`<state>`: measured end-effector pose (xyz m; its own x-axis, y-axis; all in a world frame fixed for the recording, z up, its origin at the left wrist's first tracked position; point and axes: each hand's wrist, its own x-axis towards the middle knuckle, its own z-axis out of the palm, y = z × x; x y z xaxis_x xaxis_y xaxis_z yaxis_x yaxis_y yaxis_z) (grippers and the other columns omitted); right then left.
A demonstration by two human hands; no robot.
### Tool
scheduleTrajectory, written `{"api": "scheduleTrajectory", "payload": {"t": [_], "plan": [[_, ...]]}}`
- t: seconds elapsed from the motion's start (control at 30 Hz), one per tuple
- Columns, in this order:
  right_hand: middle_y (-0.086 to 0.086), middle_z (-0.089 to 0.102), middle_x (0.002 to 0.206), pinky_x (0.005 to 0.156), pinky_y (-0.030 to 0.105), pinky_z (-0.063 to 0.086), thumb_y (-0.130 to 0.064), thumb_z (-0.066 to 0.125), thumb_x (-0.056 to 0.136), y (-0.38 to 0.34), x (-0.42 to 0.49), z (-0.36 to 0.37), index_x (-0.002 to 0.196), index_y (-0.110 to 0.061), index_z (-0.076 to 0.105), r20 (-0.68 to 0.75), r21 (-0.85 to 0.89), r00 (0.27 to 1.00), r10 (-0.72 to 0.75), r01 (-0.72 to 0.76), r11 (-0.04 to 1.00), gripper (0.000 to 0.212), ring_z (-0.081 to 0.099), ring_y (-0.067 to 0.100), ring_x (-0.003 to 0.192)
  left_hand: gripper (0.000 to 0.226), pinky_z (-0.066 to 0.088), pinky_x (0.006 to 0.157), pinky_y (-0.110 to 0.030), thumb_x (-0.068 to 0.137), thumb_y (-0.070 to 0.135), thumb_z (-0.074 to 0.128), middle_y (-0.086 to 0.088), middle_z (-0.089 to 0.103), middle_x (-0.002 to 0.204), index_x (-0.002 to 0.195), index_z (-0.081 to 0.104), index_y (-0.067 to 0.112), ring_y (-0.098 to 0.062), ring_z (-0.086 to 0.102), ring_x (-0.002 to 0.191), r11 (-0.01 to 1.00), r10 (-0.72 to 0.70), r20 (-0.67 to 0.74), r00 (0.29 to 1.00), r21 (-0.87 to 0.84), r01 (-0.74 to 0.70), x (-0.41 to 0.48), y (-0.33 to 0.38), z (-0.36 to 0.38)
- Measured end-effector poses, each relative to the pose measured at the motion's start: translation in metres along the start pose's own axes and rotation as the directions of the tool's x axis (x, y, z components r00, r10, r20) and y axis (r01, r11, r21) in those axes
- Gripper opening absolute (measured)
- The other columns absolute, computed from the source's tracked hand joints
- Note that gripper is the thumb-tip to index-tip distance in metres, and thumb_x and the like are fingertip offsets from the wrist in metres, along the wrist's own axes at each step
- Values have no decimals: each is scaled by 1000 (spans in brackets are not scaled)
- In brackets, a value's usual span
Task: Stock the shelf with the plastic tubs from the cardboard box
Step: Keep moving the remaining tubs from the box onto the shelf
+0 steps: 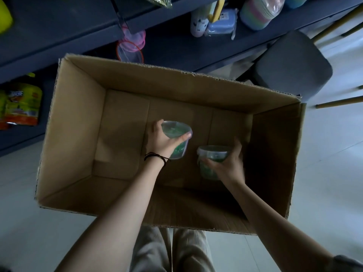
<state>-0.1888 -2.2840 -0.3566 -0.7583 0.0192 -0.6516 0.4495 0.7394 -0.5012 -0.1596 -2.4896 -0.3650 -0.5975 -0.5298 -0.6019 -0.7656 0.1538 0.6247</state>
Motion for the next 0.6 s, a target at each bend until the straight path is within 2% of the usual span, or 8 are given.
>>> {"api": "scheduleTrajectory", "payload": {"t": [0.1, 0.17, 0.23, 0.3, 0.37, 0.43, 0.5, 0.6], "plan": [[4, 32, 150, 89, 32, 42, -40, 91, 54, -1, 0, 6, 145, -46, 5, -60, 126, 996, -60, 67, 990, 125, 40, 14, 125, 130, 26, 102, -26, 51, 48, 89, -6, 21, 153, 151, 11, 19, -19, 26, 138, 991, 14, 40, 999, -136, -9, 5, -8, -1], [2, 26, 153, 96, 31, 40, -33, 92, 54, 0, 1, 11, 147, -44, 2, -91, 188, 995, -42, 58, 980, 129, 36, 15, 130, 137, 24, 111, -33, 48, 43, 92, -5, 17, 156, 152, 4, 19, -19, 22, 141, 996, 19, 62, 998, -90, -13, 3, -17, 2], [5, 33, 149, 96, 38, 46, -33, 92, 55, 0, 0, 14, 147, -41, 1, -51, 180, 999, 5, 5, 984, 130, 41, 21, 129, 127, 34, 112, -40, 50, 38, 93, -7, 34, 150, 149, 18, 14, -21, 36, 137, 996, -15, 79, 997, -88, 22, 0, -25, 6], [6, 47, 136, 84, 38, 53, -37, 92, 54, 0, 1, 15, 146, -37, 7, 14, 115, 999, 37, -38, 993, 125, 52, 22, 116, 102, 45, 103, -41, 54, 35, 92, -5, 53, 133, 138, 40, 12, -20, 52, 123, 983, -52, 110, 993, -169, 71, -1, -28, 9], [2, 53, 123, 72, 31, 52, -39, 92, 52, -2, 4, 14, 142, -31, 16, 32, 81, 999, 34, -36, 996, 118, 56, 19, 106, 89, 48, 98, -42, 55, 35, 92, -3, 59, 126, 130, 49, 13, -19, 57, 116, 982, -56, 134, 989, -172, 79, 0, -28, 6], [-3, 54, 115, 67, 26, 51, -42, 92, 49, -10, 4, 11, 137, -29, 22, 18, 90, 1000, 17, -18, 996, 113, 59, 20, 105, 86, 50, 95, -41, 55, 38, 92, -1, 59, 123, 127, 51, 15, -17, 57, 113, 990, -34, 157, 987, -127, 55, -2, -28, -1], [-1, 53, 122, 73, 29, 54, -43, 92, 49, -22, 0, 6, 139, -31, 21, -10, 125, 1000, -16, 18, 992, 115, 57, 20, 110, 78, 52, 90, -34, 54, 39, 91, 5, 63, 117, 122, 55, 22, -13, 60, 108, 990, 22, 129, 991, -139, -4, -12, -23, -15], [1, 48, 136, 93, 41, 53, -44, 91, 51, -52, -13, -4, 146, -28, 16, -33, 179, 992, -120, 124, 976, 122, 52, 18, 120, 58, 50, 70, -9, 52, 34, 91, 23, 68, 98, 99, 61, 48, 5, 64, 94, 941, 171, 3, 985, -296, -162, -35, -1, -48]]}}
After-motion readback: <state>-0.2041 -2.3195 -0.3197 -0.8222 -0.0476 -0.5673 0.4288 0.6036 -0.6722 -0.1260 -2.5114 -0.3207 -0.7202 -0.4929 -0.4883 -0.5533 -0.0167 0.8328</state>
